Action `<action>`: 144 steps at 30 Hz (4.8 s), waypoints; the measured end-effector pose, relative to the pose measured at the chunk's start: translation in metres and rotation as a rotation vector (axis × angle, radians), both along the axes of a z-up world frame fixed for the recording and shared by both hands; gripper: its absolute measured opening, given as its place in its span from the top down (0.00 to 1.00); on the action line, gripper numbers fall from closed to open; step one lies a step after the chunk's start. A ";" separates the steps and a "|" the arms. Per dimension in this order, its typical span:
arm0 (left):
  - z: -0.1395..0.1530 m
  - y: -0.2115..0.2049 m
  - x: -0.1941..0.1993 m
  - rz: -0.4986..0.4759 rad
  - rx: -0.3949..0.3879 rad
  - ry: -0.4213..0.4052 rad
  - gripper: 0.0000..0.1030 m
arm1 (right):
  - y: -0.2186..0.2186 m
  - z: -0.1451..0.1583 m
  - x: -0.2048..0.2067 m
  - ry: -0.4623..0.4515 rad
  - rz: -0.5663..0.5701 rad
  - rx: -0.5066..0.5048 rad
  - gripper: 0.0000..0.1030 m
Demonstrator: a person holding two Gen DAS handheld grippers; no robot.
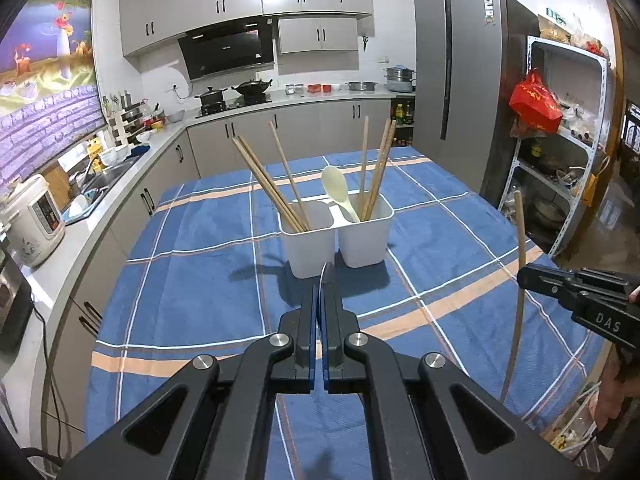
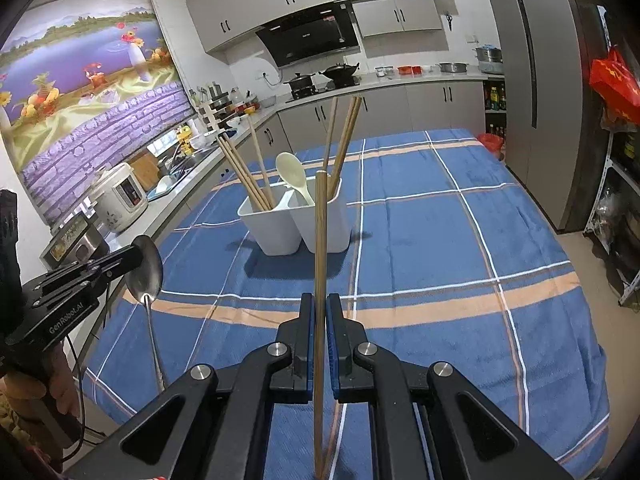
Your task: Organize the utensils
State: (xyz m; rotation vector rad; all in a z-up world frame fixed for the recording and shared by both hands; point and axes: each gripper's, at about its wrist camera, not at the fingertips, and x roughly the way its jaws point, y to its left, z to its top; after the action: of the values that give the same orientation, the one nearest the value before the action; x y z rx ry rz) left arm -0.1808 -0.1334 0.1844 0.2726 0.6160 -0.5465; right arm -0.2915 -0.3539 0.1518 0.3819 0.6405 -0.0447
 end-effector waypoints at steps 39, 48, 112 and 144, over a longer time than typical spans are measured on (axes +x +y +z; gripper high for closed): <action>0.079 -0.052 0.179 0.135 -0.169 -0.213 0.98 | -0.061 0.087 0.173 -0.276 -0.096 0.040 0.94; 0.035 -0.090 0.228 0.165 -0.086 -0.216 0.99 | -0.066 0.060 0.230 -0.240 -0.167 -0.035 0.94; 0.028 0.003 0.069 0.304 -0.140 -0.056 0.27 | -0.055 0.010 0.100 -0.053 -0.183 0.030 0.48; 0.011 -0.001 0.005 0.267 -0.075 0.005 0.23 | -0.019 0.012 0.037 -0.039 -0.154 -0.025 0.40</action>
State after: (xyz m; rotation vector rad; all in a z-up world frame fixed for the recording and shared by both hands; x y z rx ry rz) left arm -0.1753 -0.1346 0.1955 0.1155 0.6244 -0.3124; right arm -0.2547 -0.3732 0.1639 0.4063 0.5708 -0.1914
